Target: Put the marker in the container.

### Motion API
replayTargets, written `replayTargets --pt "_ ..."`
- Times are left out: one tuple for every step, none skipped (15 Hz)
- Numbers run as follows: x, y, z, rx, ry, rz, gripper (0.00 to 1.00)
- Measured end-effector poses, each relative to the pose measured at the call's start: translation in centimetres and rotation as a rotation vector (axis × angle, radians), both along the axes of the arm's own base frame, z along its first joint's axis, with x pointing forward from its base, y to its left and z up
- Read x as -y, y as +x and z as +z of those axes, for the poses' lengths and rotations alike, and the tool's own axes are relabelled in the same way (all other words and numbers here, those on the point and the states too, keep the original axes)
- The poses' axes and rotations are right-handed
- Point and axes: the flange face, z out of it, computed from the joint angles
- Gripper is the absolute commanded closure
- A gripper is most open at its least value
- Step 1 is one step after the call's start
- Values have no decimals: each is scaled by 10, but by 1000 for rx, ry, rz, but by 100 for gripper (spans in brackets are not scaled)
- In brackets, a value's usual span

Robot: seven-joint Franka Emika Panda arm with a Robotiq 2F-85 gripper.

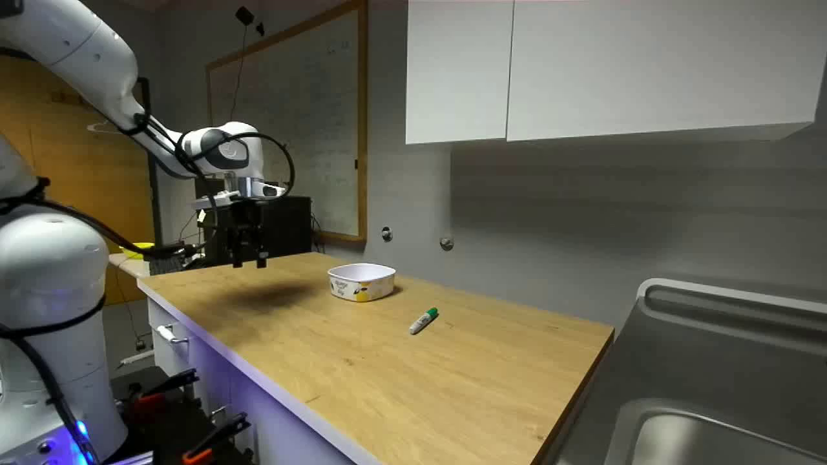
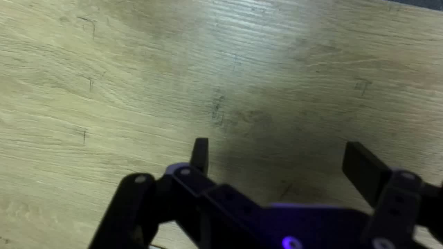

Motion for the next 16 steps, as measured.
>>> replayTargets --pt "0 0 0 0 0 0 0" --pt "0 0 0 0 0 0 0" --pt "0 0 0 0 0 0 0" --pt "0 0 0 0 0 0 0" --pt "0 0 0 0 0 0 0" --pt "0 0 0 0 0 0 0" --pt "0 0 0 0 0 0 0" --pt "0 0 0 0 0 0 0" --pt "0 0 0 0 0 0 0" --pt "0 0 0 0 1 0 0" --pt "1 0 0 1 -3 1 0" --pt "3 2 0 3 -11 5 0" --pt "5 4 1 4 -23 8 0" --pt "9 7 1 6 -35 9 0" --pt "14 11 2 8 -46 9 0" --pt "21 17 4 11 -56 8 0"
